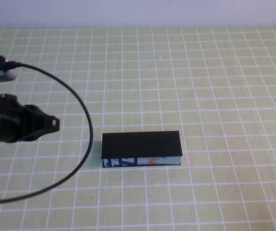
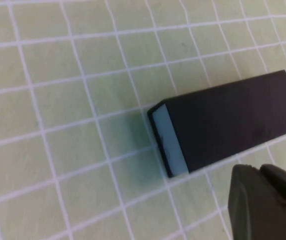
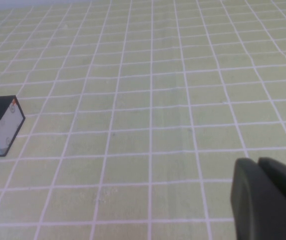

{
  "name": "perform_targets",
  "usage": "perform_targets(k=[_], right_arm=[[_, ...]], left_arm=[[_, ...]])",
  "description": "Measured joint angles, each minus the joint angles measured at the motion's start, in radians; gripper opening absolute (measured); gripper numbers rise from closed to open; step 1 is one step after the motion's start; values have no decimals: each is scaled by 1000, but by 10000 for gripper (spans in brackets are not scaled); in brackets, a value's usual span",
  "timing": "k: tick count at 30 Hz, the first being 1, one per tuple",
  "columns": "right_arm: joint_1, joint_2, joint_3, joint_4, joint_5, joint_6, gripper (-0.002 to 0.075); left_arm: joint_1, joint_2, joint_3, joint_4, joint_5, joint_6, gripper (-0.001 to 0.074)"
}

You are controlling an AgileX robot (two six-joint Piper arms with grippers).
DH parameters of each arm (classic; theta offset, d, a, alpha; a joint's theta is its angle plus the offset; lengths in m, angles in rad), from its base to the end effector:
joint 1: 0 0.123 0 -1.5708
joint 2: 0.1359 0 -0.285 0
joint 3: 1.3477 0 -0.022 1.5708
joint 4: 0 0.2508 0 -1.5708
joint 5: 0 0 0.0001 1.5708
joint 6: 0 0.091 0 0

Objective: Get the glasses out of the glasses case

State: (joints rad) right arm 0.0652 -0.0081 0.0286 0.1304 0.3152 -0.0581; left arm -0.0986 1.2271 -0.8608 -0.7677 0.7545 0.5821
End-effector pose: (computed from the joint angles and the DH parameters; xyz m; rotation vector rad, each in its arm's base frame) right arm 0.0539 0.0072 0.1758 -0.0279 1.8183 0.1295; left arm 0.2342 -0.0667 0.2925 0.3019 2.3913 -0.6625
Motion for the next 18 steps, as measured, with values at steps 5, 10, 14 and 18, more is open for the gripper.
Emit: perform_targets(k=[5,10,14,18], right_arm=[[0,0,0,0,0,0,-18],[0,0,0,0,0,0,-18],[0,0,0,0,0,0,-18],[0,0,0,0,0,0,-18]], left_arm=[[0,260,-129,-190,4,201,-4],[0,486,-231,-315,40,317,-4],[0,605,-278,-337,54,355,-4],[-18,645,-292,-339,54,381,-4]])
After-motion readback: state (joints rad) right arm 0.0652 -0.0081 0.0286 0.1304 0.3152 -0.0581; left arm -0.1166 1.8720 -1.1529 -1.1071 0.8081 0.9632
